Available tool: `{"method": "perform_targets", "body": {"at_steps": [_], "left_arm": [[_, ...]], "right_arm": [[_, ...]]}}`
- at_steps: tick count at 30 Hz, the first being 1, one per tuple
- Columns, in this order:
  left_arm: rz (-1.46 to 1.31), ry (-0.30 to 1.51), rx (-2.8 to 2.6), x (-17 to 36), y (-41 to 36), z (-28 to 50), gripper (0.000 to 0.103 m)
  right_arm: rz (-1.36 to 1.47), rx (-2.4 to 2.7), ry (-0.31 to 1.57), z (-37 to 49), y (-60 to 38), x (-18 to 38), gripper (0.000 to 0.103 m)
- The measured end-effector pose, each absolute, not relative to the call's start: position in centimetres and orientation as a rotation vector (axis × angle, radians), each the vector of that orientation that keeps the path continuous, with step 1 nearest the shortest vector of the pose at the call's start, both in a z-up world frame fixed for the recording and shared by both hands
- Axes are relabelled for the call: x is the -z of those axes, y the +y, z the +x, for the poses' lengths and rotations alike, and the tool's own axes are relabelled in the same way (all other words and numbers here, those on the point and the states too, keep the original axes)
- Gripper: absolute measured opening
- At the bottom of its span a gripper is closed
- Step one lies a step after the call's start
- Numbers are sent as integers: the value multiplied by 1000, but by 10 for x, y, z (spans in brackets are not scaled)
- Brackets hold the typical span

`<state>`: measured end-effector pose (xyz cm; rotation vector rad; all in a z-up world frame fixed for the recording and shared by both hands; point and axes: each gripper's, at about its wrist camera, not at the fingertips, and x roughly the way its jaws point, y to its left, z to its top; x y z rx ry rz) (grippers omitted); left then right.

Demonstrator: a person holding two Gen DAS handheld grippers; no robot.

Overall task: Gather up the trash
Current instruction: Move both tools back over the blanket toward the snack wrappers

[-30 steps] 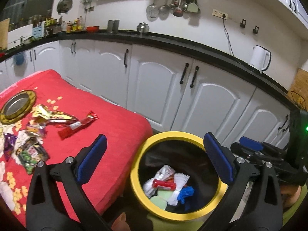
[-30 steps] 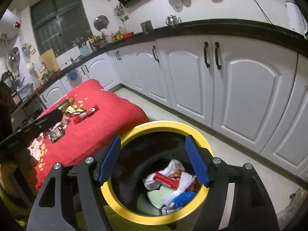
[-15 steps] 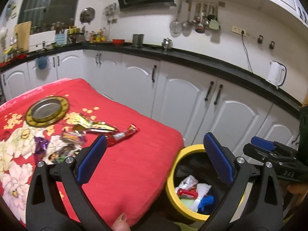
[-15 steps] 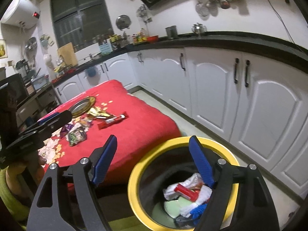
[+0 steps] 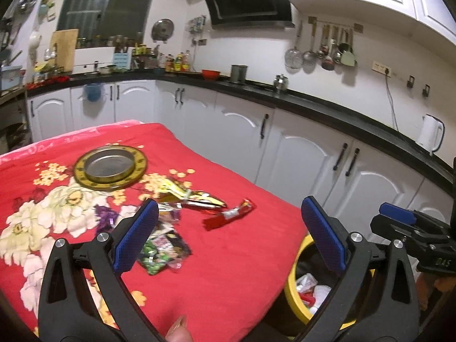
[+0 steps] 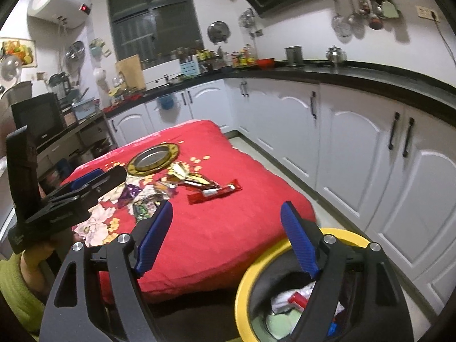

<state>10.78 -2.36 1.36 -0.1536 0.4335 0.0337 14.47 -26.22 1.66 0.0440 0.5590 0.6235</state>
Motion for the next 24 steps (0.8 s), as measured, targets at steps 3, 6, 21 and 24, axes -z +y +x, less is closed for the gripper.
{"method": "perform_targets", "body": {"at_steps": [3, 6, 21, 24], "left_arm": [[-168, 433, -59, -12, -12, 107, 92], [-176, 434, -87, -9, 0, 106, 92], [-251, 483, -222, 15, 65, 112, 92], [-267, 499, -245, 20, 78, 114, 92]], "right_arm": [[19, -652, 558, 150, -245, -19, 76], [-1, -677, 559, 157, -229, -19, 76], [-159, -788, 610, 207, -141, -4, 76], [-199, -804, 632, 220, -124, 5, 76]]}}
